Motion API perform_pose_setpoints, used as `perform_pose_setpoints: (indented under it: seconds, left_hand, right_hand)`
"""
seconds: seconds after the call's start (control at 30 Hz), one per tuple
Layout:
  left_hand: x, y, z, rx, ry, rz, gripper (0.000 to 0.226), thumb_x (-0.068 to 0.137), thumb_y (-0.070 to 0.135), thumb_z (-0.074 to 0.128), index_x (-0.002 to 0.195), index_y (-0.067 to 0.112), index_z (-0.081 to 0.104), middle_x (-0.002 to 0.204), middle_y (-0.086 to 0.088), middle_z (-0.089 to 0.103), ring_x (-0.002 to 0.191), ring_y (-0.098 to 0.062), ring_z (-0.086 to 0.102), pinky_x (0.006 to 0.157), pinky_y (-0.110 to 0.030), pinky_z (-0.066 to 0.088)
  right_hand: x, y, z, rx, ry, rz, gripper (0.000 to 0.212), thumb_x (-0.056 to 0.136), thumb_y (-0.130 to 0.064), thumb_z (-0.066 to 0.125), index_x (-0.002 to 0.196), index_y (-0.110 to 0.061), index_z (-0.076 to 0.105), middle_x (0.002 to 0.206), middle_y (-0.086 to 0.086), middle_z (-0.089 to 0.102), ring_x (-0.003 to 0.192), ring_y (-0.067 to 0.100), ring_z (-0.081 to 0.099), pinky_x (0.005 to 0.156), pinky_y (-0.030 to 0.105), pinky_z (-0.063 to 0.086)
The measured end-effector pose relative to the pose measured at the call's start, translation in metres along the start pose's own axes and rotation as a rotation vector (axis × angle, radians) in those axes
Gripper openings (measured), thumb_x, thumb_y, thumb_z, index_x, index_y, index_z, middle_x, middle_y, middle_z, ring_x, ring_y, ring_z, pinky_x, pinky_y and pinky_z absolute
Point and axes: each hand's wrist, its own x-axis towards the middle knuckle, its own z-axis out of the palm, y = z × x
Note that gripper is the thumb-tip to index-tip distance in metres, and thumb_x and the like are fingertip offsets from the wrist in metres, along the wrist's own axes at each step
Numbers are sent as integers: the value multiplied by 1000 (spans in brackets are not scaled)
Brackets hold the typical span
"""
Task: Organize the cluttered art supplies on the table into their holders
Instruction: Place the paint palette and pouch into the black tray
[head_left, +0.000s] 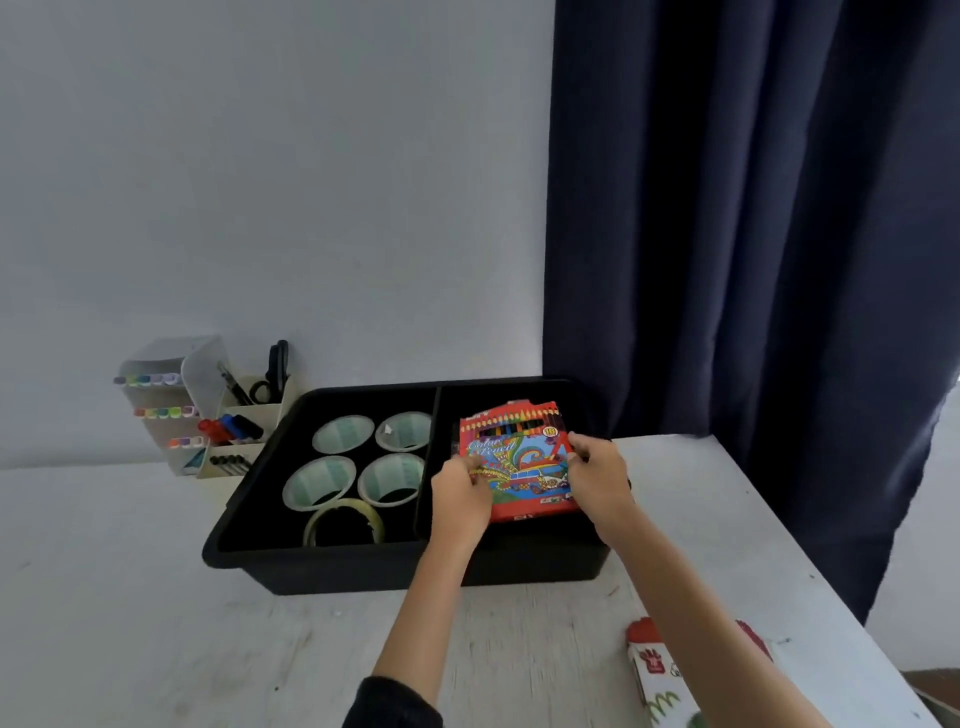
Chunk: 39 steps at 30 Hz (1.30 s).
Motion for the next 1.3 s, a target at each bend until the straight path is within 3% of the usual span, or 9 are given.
perform_pose_setpoints:
  seconds: [0.2,0.37,0.47,0.6,0.7,0.83,1.07,1.2,1.3]
  left_hand:
    - [23,-7,6,194,-164,2,25,94,0,48,116,-7,57,117,-17,60,103,-22,60,72,-24,48]
    - [39,-16,16,333,-277,10,18,92,4,52,109,-2,57,125,-18,54,105,-24,57,83,-29,49]
    - [52,-25,20,525,-387,52,30,96,10,47,124,-1,48,150,-20,23,138,-32,24,110,-40,30]
    - [57,-29,23,650,-414,69,48,100,18,40,144,7,27,157,-15,4,145,-29,-2,116,-49,6]
    - [52,-29,24,615,-345,79,48,98,18,43,144,10,30,155,-14,16,143,-30,15,115,-49,17]
    - [37,-20,17,362,-98,157,32,94,18,51,125,10,51,119,-7,58,102,-17,60,80,-31,54]
    - [-5,-10,17,295,138,434,30,95,16,47,125,13,54,117,-1,58,106,-11,54,82,-22,47]
    - [-48,-21,36,284,208,438,24,93,12,52,115,11,62,105,-3,66,97,-20,61,79,-32,50]
    - [-77,-27,53,298,283,499,30,88,7,60,118,10,60,111,-3,66,112,-22,56,100,-42,44]
  right_hand:
    - [15,9,18,-301,-183,6,33,95,-11,51,127,-3,47,118,11,57,106,20,58,81,29,53]
    - [24,13,27,-771,-229,-119,42,93,-25,55,129,-8,45,135,11,37,125,25,30,96,32,41]
    - [28,14,31,-886,-276,-128,56,95,-33,49,140,-8,27,140,12,23,127,27,25,100,35,37]
    - [30,17,35,-946,-291,-131,67,96,-38,45,147,-12,11,144,11,16,130,28,22,105,38,32]
    - [29,20,35,-931,-265,-129,67,96,-39,44,148,-13,9,144,11,17,131,27,22,105,38,32]
    - [21,16,31,-750,-26,-209,57,96,-35,47,143,-13,25,136,11,31,125,21,34,97,35,45]
    - [-1,19,14,-290,120,-343,24,93,-15,54,117,-12,55,118,3,52,103,10,54,73,15,50]
    - [-35,34,2,-599,115,-608,20,92,-16,46,102,-11,62,97,1,63,86,14,58,70,19,42]
    - [-65,56,-10,-785,58,-773,32,89,-27,38,106,-13,61,98,2,68,90,22,64,82,31,41]
